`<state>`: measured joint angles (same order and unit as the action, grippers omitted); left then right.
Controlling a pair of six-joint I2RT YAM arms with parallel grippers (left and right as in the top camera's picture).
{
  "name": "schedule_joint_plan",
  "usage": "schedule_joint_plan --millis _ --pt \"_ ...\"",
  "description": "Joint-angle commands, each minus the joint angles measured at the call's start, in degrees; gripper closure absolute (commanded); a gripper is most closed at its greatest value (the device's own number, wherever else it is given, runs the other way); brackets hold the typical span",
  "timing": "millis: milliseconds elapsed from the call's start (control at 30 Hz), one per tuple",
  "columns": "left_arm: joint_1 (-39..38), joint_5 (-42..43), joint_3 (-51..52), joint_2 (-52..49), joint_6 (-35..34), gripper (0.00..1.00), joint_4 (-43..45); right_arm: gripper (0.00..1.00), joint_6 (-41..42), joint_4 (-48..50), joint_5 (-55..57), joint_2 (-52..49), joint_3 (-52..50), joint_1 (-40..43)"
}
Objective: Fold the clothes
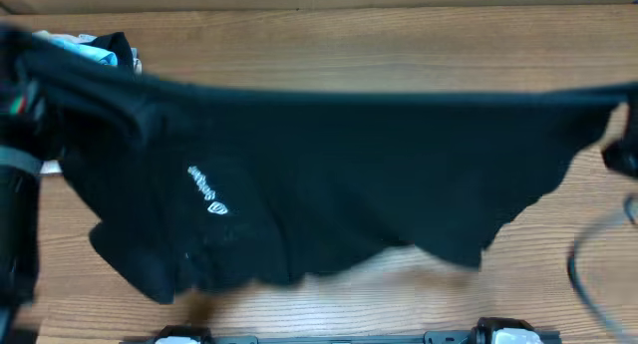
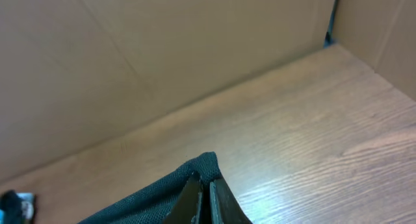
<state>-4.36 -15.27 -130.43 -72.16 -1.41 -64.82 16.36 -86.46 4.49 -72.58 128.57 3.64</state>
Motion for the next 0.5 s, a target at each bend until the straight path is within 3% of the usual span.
schedule_joint_plan --millis 0,133,267,467 --pt "0.6 -3.5 0.5 -7.3 3.4 0.96 3.4 0.96 -1.9 2.2 3.5 -7.0 0.0 0.0" --pt "0.6 -3.3 0.5 -14.4 3.9 0.96 10.8 0.96 -4.9 8.7 2.9 -13.7 0.0 0.0" --pt "0.6 -3.1 0.4 -20.7 7.5 0.96 24.3 0.96 -9.0 21.5 -0.8 -19.5 0.0 0.0" --pt "0.6 -2.7 -1.2 -22.6 11.3 0.96 35.5 0.96 -9.1 36.2 -2.3 -21.0 0.0 0.0"
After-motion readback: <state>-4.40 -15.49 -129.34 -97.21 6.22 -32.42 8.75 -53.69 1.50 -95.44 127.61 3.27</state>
